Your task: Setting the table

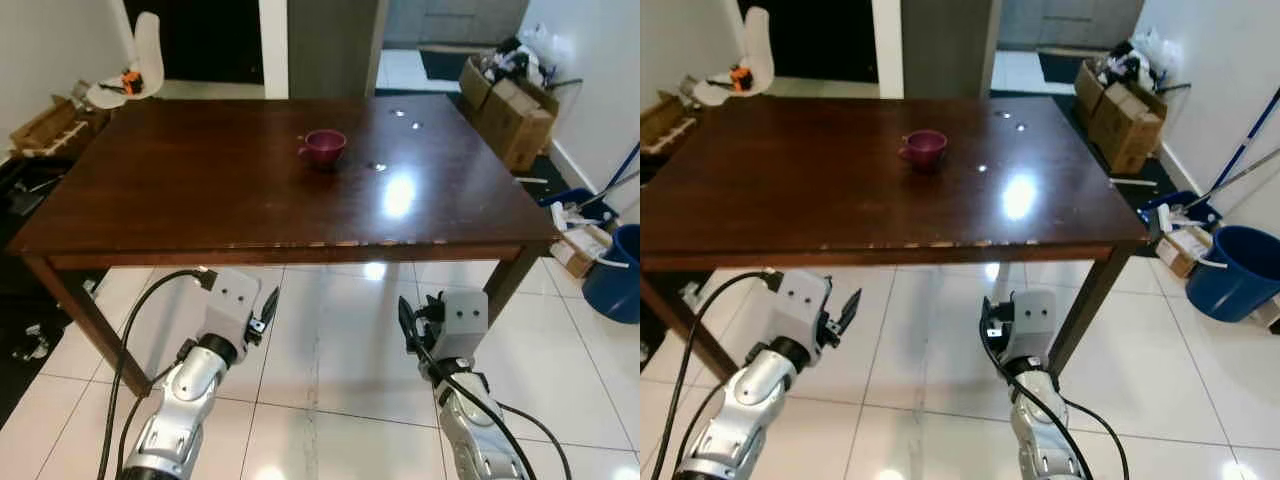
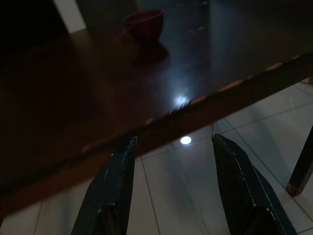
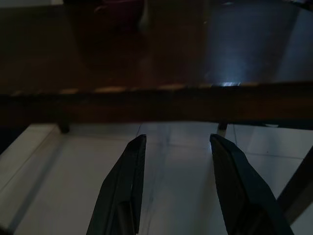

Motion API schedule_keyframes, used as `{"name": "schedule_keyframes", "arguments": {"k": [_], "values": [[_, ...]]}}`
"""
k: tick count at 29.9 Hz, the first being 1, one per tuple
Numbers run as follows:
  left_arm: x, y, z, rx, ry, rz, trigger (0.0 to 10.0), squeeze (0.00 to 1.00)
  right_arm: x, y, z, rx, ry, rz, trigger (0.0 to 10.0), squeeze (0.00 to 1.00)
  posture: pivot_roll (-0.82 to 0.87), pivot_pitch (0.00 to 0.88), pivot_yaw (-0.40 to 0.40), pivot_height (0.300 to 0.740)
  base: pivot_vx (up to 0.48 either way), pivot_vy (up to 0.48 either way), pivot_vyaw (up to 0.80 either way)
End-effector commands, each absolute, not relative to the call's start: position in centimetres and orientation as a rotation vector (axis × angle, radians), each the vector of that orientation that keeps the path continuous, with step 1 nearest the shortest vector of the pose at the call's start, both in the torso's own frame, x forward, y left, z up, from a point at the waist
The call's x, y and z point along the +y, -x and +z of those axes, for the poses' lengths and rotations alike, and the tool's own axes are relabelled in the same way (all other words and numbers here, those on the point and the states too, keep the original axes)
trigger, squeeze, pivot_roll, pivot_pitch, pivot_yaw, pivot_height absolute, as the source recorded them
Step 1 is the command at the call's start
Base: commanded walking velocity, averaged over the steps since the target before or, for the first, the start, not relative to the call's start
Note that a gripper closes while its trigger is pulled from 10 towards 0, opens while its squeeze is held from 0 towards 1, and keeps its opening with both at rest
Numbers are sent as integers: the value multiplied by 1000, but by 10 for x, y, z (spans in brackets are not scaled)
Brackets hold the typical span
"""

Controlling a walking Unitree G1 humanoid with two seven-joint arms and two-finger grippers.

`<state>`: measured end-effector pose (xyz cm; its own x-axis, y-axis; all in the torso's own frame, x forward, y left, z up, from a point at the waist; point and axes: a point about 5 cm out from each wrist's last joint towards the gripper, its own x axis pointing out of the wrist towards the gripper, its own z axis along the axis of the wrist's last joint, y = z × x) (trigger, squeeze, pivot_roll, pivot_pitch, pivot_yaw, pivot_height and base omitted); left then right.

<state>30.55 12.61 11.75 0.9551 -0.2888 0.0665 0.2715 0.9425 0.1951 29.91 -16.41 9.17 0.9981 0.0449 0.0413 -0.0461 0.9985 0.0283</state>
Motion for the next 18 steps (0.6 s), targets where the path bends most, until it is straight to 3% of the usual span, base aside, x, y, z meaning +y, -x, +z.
{"name": "schedule_keyframes", "arguments": {"k": [1,12,18], "values": [[124,-305,114,-76,-189,-294,10000,0,-166,-297,87,-20,-31,36,10000,0,-81,0,92,740,472,0,0],[123,-306,115,-81,-190,-300,10000,0,-165,-297,88,-23,-30,39,10000,0,-81,0,95,740,472,0,0],[120,-306,138,-193,-185,-304,10000,0,-177,-297,124,-245,111,-75,10000,0,-84,0,99,740,472,0,0]]}}
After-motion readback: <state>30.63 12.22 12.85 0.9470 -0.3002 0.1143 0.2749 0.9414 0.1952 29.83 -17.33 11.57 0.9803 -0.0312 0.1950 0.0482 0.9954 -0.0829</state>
